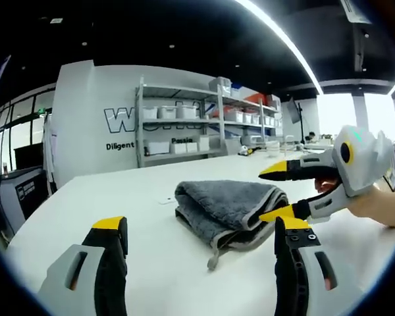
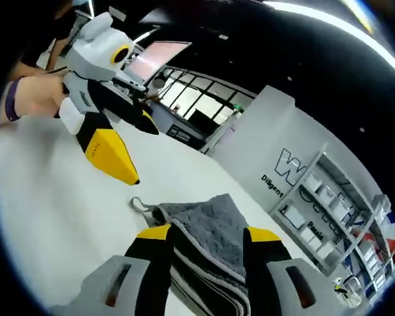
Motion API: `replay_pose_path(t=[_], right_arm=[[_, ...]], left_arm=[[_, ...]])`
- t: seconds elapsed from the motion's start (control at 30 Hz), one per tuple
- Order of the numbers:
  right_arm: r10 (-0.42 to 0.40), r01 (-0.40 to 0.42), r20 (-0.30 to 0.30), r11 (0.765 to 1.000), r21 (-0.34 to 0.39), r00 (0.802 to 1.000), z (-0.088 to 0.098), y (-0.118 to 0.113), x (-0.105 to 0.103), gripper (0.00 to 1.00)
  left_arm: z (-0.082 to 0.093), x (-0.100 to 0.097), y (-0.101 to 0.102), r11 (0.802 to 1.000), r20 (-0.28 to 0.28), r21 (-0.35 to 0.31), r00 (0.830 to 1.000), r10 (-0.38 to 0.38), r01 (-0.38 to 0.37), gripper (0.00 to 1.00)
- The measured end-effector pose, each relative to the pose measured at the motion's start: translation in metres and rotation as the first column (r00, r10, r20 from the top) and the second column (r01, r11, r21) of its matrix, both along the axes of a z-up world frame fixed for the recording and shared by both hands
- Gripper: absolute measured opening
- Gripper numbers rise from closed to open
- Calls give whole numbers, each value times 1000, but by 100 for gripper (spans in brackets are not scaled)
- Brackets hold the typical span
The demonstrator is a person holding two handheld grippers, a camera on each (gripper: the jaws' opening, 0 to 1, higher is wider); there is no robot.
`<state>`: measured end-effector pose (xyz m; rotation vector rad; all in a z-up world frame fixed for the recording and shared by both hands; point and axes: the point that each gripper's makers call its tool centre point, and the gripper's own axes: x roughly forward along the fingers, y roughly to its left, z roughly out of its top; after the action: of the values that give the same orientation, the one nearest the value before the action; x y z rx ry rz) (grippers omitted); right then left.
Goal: Open the folded towel by lifting each exposed corner and separating the folded layers until the towel lies flat within the target outline without major curled edges
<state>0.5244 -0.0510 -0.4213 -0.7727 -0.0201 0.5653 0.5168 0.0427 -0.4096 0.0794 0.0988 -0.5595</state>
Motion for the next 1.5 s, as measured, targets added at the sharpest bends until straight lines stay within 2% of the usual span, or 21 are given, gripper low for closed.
replay_pose_path(t=[0.17, 0.27, 0.4, 0.57, 0.73, 1.0, 1.07, 1.2, 1.5], right_arm=[[10, -10, -8, 999, -33, 1000, -6, 11, 1, 37], [-11, 9, -11, 995, -96, 1000, -14, 10, 3, 34], [-14, 12, -17, 994, -105, 1000, -19, 10, 7, 30], [14, -17, -25, 991, -133, 1000, -25, 15, 8, 23], [30, -35, -30, 981, -192, 999, -33, 21, 8, 15], [26, -37, -58, 981, -192, 998, -39, 25, 8, 9], [27, -38, -64, 982, -184, 998, -39, 24, 7, 4], [30, -38, -44, 981, -190, 999, -36, 18, 7, 0], [30, -29, 5, 993, -116, 1000, -21, 11, 6, 0]], left_arm=[[0, 0, 0, 1000, 1, -1, 1000, -3, 3, 91], [1, 1, 3, 1000, -1, -14, 1000, 4, -4, 91], [-3, 4, 6, 1000, -9, -13, 1000, 16, -16, 91], [-9, 7, 9, 1000, -22, -1, 999, 28, -28, 91], [-11, 7, 10, 999, -26, 5, 999, 33, -33, 90], [-12, 7, 9, 1000, -28, 7, 999, 30, -30, 90], [-13, 7, 9, 1000, -28, 9, 999, 29, -29, 90], [-13, 7, 8, 1000, -28, 9, 999, 25, -25, 90], [-14, 8, 9, 1000, -31, 15, 999, 26, -25, 90]])
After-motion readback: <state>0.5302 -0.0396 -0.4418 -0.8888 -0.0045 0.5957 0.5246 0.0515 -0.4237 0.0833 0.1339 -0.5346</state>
